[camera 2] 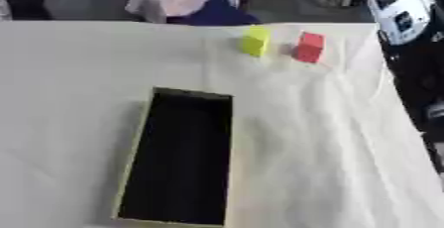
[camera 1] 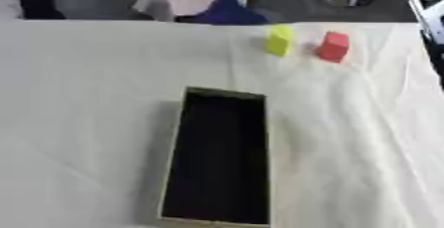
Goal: Pick up objects on the table and place them in the box.
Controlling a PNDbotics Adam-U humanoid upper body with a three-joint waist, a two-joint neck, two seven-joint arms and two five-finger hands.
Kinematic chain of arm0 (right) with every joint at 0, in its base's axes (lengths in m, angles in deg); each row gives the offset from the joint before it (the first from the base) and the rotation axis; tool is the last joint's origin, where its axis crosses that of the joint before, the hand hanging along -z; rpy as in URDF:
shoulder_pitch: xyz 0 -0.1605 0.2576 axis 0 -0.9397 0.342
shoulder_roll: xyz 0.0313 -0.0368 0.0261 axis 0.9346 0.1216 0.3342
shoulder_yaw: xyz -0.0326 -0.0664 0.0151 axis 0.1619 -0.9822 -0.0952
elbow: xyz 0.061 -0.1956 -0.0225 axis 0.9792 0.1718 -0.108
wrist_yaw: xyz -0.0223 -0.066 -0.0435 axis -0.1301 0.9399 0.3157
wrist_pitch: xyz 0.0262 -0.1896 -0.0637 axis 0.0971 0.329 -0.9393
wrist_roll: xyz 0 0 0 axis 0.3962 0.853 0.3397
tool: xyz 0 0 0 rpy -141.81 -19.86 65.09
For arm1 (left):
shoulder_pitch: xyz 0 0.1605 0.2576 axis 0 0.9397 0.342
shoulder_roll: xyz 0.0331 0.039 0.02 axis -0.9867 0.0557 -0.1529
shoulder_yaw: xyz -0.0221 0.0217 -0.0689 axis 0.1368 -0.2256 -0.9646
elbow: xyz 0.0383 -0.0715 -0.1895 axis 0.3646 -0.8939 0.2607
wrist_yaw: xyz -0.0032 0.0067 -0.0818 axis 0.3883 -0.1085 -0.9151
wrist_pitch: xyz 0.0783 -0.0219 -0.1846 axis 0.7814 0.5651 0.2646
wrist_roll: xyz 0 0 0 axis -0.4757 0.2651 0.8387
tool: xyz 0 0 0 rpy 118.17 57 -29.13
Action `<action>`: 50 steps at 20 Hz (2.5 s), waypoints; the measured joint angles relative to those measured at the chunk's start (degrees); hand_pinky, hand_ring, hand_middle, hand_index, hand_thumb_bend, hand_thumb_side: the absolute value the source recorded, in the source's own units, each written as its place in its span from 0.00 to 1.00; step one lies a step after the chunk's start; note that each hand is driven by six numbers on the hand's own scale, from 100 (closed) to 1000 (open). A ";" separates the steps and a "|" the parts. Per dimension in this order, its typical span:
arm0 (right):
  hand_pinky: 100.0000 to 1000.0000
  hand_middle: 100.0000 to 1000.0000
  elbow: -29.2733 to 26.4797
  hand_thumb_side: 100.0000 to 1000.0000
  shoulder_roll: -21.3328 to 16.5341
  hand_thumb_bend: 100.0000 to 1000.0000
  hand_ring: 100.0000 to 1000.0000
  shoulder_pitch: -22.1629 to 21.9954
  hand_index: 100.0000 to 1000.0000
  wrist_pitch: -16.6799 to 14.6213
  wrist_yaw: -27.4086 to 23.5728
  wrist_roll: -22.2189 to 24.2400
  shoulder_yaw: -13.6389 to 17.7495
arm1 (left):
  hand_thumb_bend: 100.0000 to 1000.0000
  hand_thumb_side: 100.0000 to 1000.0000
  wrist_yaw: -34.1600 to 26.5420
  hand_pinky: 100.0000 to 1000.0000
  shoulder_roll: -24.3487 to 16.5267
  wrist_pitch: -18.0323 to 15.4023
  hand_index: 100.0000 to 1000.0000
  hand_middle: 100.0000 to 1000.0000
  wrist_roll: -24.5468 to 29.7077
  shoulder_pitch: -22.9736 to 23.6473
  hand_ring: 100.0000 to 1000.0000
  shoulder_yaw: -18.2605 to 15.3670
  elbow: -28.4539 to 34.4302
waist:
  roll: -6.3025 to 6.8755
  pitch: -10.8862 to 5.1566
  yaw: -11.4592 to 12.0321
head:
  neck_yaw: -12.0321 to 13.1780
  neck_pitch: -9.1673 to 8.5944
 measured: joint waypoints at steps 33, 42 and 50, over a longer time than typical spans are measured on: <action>1.00 0.91 12.11 0.10 -1.59 0.58 0.97 8.35 0.97 -7.81 24.18 35.48 -0.83 | 0.20 1.00 0.36 0.83 -0.03 -0.15 0.96 0.97 0.16 2.31 0.93 -0.15 0.00 | -1.11 -0.59 -0.53 | 0.17 1.60; 1.00 0.92 14.87 0.14 -1.49 0.61 0.98 8.38 1.00 -7.58 27.56 35.43 -1.10 | 0.20 1.00 0.63 0.83 -0.03 -1.18 0.96 0.97 0.13 2.30 0.93 -0.15 0.00 | -1.11 1.23 0.06 | 0.77 -2.83; 1.00 0.92 16.05 0.17 -0.89 0.60 0.97 8.50 1.00 -7.07 28.22 34.92 -0.92 | 0.19 1.00 1.34 0.83 -0.03 -1.69 0.96 0.97 -0.07 2.57 0.93 -0.19 0.00 | -1.10 2.46 0.10 | 0.97 -4.27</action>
